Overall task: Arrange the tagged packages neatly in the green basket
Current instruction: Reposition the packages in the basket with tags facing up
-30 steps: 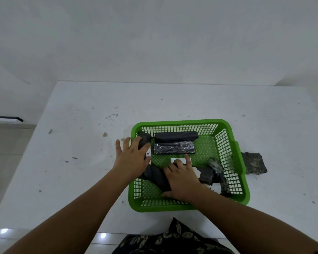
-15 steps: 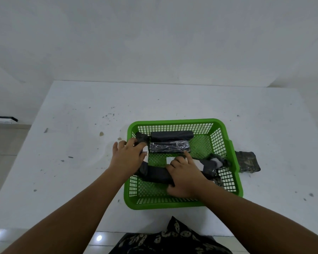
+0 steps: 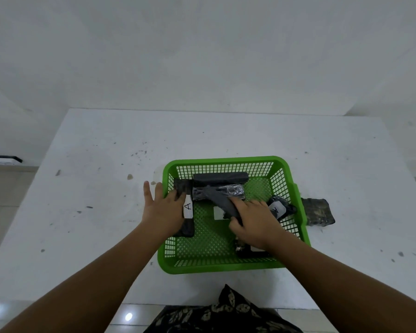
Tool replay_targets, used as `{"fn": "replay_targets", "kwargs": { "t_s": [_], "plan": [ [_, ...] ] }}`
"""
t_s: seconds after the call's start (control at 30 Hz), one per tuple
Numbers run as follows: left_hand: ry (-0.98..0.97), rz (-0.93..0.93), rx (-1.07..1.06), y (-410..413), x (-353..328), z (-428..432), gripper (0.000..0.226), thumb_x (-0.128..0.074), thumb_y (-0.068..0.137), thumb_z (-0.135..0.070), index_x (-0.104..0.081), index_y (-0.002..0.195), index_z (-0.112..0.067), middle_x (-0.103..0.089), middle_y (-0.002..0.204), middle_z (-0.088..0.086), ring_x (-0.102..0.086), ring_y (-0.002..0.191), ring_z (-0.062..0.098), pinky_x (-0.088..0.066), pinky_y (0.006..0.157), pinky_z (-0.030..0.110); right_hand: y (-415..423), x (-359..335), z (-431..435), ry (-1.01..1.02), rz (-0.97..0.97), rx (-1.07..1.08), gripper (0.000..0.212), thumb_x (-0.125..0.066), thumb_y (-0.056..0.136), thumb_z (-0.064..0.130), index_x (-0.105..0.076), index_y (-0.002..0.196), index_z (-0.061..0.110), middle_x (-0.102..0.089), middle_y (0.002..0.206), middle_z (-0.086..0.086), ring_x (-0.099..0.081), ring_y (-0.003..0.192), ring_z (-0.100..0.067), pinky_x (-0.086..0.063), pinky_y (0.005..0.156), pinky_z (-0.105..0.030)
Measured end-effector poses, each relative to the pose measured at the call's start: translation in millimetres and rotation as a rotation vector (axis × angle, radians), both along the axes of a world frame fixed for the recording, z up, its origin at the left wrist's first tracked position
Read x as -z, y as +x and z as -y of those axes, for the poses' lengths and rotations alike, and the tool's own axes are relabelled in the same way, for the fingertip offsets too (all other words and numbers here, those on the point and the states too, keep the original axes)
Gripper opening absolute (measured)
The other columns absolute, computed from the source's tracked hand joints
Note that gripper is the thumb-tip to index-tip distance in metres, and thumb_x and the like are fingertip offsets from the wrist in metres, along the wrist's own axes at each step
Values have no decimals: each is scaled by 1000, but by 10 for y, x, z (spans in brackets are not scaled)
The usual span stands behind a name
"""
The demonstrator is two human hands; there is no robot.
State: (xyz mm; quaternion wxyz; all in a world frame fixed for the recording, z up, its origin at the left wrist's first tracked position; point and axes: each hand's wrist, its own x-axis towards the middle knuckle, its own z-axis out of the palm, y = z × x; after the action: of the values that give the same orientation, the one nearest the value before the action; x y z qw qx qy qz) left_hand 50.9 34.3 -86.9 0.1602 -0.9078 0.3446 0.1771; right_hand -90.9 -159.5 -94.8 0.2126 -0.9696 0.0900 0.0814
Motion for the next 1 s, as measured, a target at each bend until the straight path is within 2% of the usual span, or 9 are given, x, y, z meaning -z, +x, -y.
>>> {"fn": "replay_targets", "kwargs": {
  "t_s": [0.1, 0.17, 0.27, 0.37, 0.5, 0.6, 0.7, 0.87, 1.0],
  "plan": [
    [86, 4, 26, -53, 19, -10, 94, -51, 81, -62, 2, 149, -24, -6, 160, 2, 11, 141, 46, 20, 100, 70, 50, 5, -61, 145, 15, 88, 45, -45, 92, 40, -38, 133, 21, -62, 88, -3, -55, 75, -21, -46, 69, -36],
    [94, 26, 44, -78, 53, -34, 97, -54, 80, -61, 2, 149, -21, -8, 160, 2, 13, 140, 48, 21, 99, 71, 71, -26, -127, 231, -14, 117, 38, -48, 94, 36, -41, 127, 18, -57, 81, -1, -53, 66, -17, -43, 58, -34],
    [66, 60, 56, -103, 96, -72, 92, -58, 82, -53, -5, 149, -19, -15, 159, 3, 12, 140, 50, 20, 101, 71, 105, -45, -234, 312, -21, 166, 23, -49, 94, 33, -49, 108, 16, -55, 87, -4, -53, 73, -19, -43, 62, -36],
    [52, 83, 59, -124, 97, -66, 84, -61, 82, -45, -14, 148, -20, -11, 159, 7, 10, 140, 49, 16, 103, 71, 152, -35, -323, 387, -61, 248, 16, -52, 92, 31, -49, 92, 16, -49, 90, -4, -49, 79, -19, -36, 65, -32],
    [-8, 66, 50, -103, 136, -74, 73, -60, 84, -42, -24, 145, -24, -5, 159, 7, 9, 141, 47, 14, 104, 70, 167, 13, -416, 502, -185, 345, 24, -56, 91, 32, -56, 104, 12, -61, 96, -5, -56, 82, -19, -42, 65, -29],
    [-136, 50, 17, -83, 143, -97, 62, -50, 89, -39, -26, 144, -24, -6, 159, 4, 5, 143, 41, 9, 107, 68, 193, 48, -453, 472, -203, 336, 33, -61, 89, 32, -58, 116, 13, -67, 111, -7, -62, 96, -23, -47, 75, -27],
    [-271, 29, -2, -76, 122, -84, 52, -46, 90, -34, -32, 140, -26, -5, 159, 4, 0, 144, 38, 1, 112, 63, 240, 48, -474, 473, -253, 319, 39, -66, 88, 27, -52, 121, 12, -66, 116, -8, -64, 98, -26, -47, 72, -28],
    [-417, -4, -43, 35, 148, -35, 50, -49, 88, -31, -36, 136, -25, -3, 158, 13, -2, 142, 40, -16, 115, 55, 310, 93, -466, 271, -351, 180, 27, -61, 88, 19, -57, 112, 7, -65, 114, -16, -61, 102, -32, -50, 80, -35],
    [-441, -10, -77, 162, 167, 11, 51, -49, 89, -31, -37, 137, -24, -6, 158, 14, -4, 143, 40, -17, 115, 56, 409, 36, -409, 127, -356, 128, 25, -59, 90, 31, -61, 92, 6, -66, 100, -16, -60, 95, -32, -43, 70, -33]
  ]
}}
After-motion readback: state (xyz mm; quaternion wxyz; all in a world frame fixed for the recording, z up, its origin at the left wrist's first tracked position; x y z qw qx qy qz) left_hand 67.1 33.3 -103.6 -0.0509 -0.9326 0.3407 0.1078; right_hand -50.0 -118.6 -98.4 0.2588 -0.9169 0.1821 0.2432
